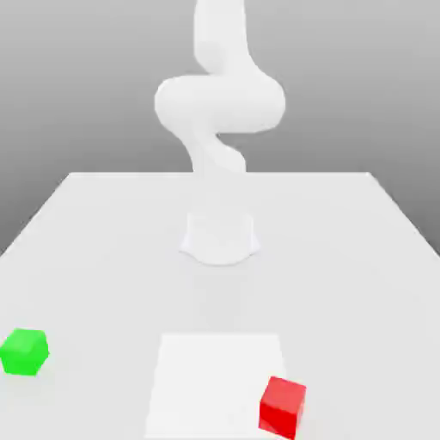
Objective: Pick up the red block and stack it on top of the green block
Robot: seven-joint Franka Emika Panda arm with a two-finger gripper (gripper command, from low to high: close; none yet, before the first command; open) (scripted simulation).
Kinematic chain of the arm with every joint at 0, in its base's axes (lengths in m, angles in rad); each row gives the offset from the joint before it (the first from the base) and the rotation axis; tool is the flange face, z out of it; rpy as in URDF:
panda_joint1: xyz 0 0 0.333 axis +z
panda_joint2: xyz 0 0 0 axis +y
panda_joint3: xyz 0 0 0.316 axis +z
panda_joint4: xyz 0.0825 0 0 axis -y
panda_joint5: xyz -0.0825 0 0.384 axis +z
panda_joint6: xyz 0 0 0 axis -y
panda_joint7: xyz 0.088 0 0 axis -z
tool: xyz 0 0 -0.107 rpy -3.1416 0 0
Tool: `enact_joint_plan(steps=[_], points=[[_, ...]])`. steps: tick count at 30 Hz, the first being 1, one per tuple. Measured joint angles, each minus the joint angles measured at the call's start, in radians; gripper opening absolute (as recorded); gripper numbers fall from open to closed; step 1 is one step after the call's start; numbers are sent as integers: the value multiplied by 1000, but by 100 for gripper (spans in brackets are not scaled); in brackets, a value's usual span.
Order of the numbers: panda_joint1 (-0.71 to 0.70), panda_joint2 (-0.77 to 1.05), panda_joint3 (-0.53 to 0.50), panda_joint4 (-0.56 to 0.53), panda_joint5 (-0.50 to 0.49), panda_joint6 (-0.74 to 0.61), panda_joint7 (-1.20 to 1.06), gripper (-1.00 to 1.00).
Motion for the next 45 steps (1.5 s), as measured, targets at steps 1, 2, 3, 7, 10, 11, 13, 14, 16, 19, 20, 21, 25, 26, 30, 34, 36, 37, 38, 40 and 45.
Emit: enact_joint_plan(steps=[1,2,3,7,10,11,13,14,16,19,20,21,25,26,30,34,36,37,38,40,45], points=[[-3,39,9,-7,3,15,20,0],[-6,77,17,-13,6,29,39,0],[-9,114,26,-19,8,43,58,0],[-16,259,59,-44,10,98,139,0],[-22,367,85,-62,6,139,203,0],[-24,404,94,-68,4,153,225,0],[-26,476,110,-80,-4,180,271,0],[-27,512,117,-86,-9,194,295,0],[-28,585,130,-98,-20,221,343,0],[-10,695,136,-117,-41,262,420,0],[-3,732,135,-123,-48,276,446,0],[3,768,134,-129,-55,289,471,0],[30,914,122,-148,-80,350,562,0],[36,950,116,-146,-89,375,576,0],[65,1089,81,-127,-128,485,610,-100],[65,1089,81,-127,-128,487,611,-100],[67,1104,78,-125,-132,499,614,-100],[65,1093,80,-127,-130,490,612,-100],[61,1070,86,-131,-123,471,607,-100],[57,1007,95,-141,-99,418,590,-100],[-52,905,44,-160,-55,336,482,-100]])
